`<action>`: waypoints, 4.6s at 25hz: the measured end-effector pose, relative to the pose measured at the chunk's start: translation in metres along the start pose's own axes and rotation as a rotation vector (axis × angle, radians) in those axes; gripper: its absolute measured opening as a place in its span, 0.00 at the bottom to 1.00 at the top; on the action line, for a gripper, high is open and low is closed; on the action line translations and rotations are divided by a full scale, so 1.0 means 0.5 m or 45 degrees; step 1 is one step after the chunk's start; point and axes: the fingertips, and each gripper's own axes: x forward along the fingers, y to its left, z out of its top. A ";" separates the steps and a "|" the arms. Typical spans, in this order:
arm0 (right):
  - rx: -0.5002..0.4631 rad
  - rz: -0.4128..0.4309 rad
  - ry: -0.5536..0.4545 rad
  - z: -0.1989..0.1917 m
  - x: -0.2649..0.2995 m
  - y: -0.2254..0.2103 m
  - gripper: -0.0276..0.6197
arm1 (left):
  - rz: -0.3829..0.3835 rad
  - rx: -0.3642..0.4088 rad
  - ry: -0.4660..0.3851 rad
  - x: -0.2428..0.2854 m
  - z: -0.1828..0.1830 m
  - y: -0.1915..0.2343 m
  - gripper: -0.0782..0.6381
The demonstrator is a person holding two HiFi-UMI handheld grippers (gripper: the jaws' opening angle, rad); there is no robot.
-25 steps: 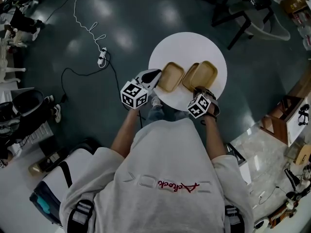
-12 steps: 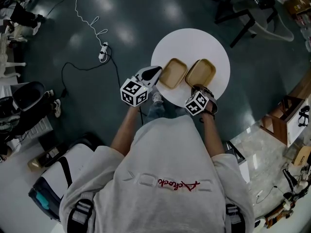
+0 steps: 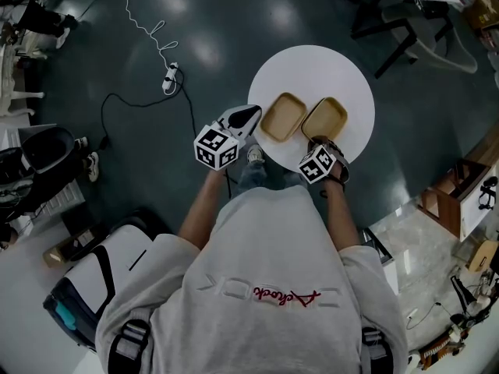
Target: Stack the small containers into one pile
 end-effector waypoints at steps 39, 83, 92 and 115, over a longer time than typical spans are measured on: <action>-0.079 -0.057 -0.339 0.132 -0.071 0.004 0.08 | 0.106 -0.044 -0.051 -0.057 -0.026 -0.002 0.13; -0.322 0.195 -0.198 0.271 0.054 0.210 0.10 | 0.362 -0.208 -0.102 -0.298 -0.127 0.144 0.13; -0.371 0.108 -0.315 0.330 0.008 0.201 0.09 | 0.326 -0.170 -0.107 -0.285 -0.110 0.125 0.13; -0.031 -0.228 -0.288 0.187 -0.123 -0.014 0.09 | -0.086 0.042 -0.046 -0.047 0.021 -0.019 0.13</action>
